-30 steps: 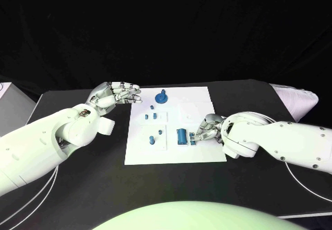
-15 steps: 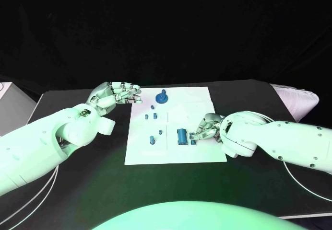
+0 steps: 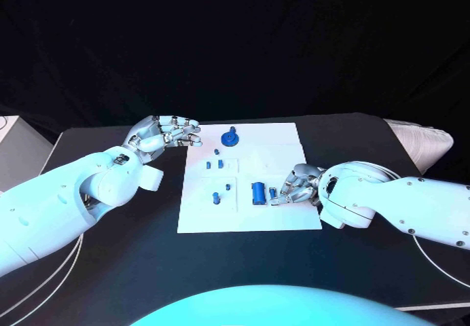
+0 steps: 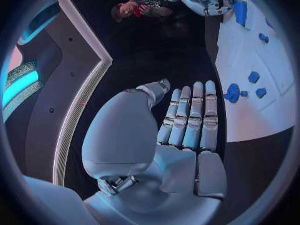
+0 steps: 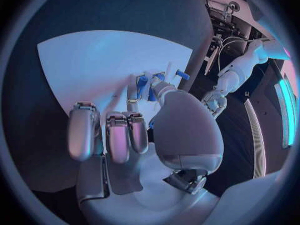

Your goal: Assemble the parts on the task board

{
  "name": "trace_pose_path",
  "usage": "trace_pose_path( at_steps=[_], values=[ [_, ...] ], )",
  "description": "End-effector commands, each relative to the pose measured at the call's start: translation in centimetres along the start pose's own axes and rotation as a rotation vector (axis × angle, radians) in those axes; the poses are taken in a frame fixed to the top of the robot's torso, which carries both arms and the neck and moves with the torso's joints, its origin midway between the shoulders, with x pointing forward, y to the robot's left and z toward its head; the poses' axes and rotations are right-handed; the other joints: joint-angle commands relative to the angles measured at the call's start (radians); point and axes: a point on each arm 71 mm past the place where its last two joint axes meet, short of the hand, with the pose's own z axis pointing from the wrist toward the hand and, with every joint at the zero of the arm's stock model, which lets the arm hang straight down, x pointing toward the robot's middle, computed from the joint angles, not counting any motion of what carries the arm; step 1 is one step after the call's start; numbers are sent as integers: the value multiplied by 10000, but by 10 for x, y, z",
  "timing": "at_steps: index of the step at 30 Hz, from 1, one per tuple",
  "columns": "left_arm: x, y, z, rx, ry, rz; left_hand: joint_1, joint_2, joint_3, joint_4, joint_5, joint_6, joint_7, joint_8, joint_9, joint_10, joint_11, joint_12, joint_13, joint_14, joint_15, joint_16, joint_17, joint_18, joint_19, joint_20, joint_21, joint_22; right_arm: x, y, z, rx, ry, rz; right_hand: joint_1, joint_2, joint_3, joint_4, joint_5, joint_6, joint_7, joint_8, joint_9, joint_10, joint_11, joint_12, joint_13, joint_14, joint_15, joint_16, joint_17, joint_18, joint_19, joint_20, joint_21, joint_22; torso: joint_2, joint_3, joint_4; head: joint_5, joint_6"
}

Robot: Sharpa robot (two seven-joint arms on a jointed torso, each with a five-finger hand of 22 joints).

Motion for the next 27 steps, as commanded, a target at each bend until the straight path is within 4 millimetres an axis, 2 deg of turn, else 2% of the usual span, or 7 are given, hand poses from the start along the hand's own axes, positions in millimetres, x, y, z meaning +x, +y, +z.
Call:
trace_pose_path(
  at_steps=[1, 10, 20, 27],
  values=[
    [2, 0, 0, 51, 171, -15, 19, 105, -6, 52, 24, 56, 21, -34, -8, -13, 45, -31, 10, 38, -3, -65, 9, 121, 54, 12, -26, -9, 3, 1, -2, -369, 246, -276, 178, 47, -195, 62, -265, 79, -12, -3, 21, 975, -13, -9, 2534, 981, 6, 39, 2439, -130, 766, -9, 13, 1597, 2, -1, -10, -4, -4],
    [2, 0, 0, 52, 185, -20, 19, 105, -6, 52, 24, 56, 21, -34, -8, -13, 45, -31, 10, 38, -3, -65, 9, 121, 54, 12, -26, -9, 3, -1, 0, -218, 77, -257, 269, 327, -219, 126, -354, 153, -45, 49, 43, 983, -39, 8, 2544, 981, -11, 40, 2442, -128, 769, -19, 8, 1603, 3, -3, 7, -26, -31],
    [2, 0, 0, 48, 183, -20, 19, 105, -6, 52, 24, 56, 21, -34, -8, -13, 45, -31, 10, 38, -3, -65, 9, 121, 54, 12, -26, -9, 5, -3, 9, 68, -88, -334, 571, 653, 181, -38, -389, 216, -132, 163, 107, 990, -114, 23, 2552, 985, -72, 48, 2457, -133, 778, -65, 38, 1627, 3, -5, 1, -4, -57],
    [2, 0, 0, 47, 186, -22, 13, 127, -5, 69, 24, 62, 21, -36, -14, -17, 46, -38, 12, 43, 0, -100, 36, 122, 64, 16, -54, -31, 4, -6, 14, 203, -213, -424, 789, 687, 442, -242, -378, 212, -172, 223, 146, 994, -150, 31, 2556, 987, -103, 52, 2465, -139, 784, -92, 63, 1644, -2, -6, -3, 1, -62]
  ],
)
